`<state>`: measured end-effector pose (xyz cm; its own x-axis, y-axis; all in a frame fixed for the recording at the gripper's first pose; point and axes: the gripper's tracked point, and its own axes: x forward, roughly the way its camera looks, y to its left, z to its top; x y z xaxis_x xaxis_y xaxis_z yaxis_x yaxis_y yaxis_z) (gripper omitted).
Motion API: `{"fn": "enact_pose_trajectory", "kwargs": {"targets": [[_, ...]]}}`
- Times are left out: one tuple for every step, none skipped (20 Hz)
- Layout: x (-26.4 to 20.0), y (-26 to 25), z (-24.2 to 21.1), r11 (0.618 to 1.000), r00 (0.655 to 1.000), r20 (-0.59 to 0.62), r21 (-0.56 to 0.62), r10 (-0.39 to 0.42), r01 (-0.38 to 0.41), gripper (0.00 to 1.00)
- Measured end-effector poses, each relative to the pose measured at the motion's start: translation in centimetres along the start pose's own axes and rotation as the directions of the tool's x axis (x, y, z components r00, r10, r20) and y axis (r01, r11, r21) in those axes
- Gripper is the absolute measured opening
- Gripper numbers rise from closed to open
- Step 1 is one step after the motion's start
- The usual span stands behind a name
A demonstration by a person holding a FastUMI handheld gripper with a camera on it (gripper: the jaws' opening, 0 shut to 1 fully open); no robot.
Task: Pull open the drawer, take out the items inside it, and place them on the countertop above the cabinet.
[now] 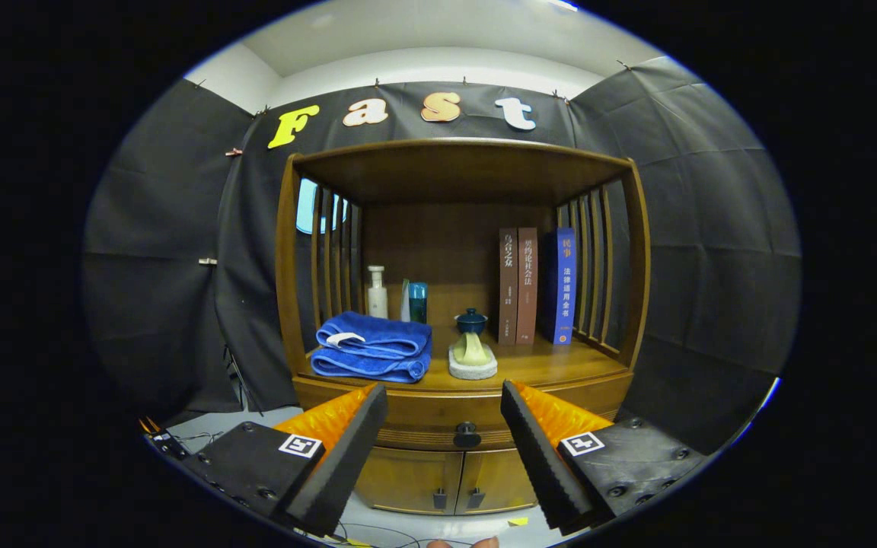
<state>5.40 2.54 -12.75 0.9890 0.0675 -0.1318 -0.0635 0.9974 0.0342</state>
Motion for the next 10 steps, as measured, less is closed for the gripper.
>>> {"fn": "enact_pose_trajectory", "kwargs": {"targets": [[-0.7, 0.0, 1.1, 1.000, 1.000, 0.011, 0.022, -0.003, 0.003, 0.98], [-1.4, 0.1, 2.1, 0.999, 1.000, 0.021, 0.040, -0.004, 0.003, 0.98], [-2.0, 0.0, 3.0, 0.999, 1.000, 0.025, 0.053, -0.006, 0.005, 0.98], [-2.3, -0.2, 3.6, 0.998, 1.000, 0.024, 0.058, -0.008, 0.006, 0.98], [-2.6, -0.3, 4.2, 0.998, 1.000, 0.024, 0.059, -0.007, 0.006, 0.98], [-2.8, -0.5, 4.9, 0.999, 1.000, 0.028, 0.054, -0.005, 0.004, 0.98], [-3.0, -0.6, 5.5, 0.999, 0.999, 0.033, 0.047, -0.005, 0.003, 0.98], [-3.1, -0.8, 5.9, 0.999, 0.999, 0.037, 0.044, -0.005, 0.003, 0.98], [-3.3, -1.0, 6.3, 0.999, 0.999, 0.039, 0.044, -0.007, 0.005, 0.98], [-3.6, -1.1, 6.7, 0.999, 0.999, 0.040, 0.045, -0.007, 0.005, 0.98]]}}
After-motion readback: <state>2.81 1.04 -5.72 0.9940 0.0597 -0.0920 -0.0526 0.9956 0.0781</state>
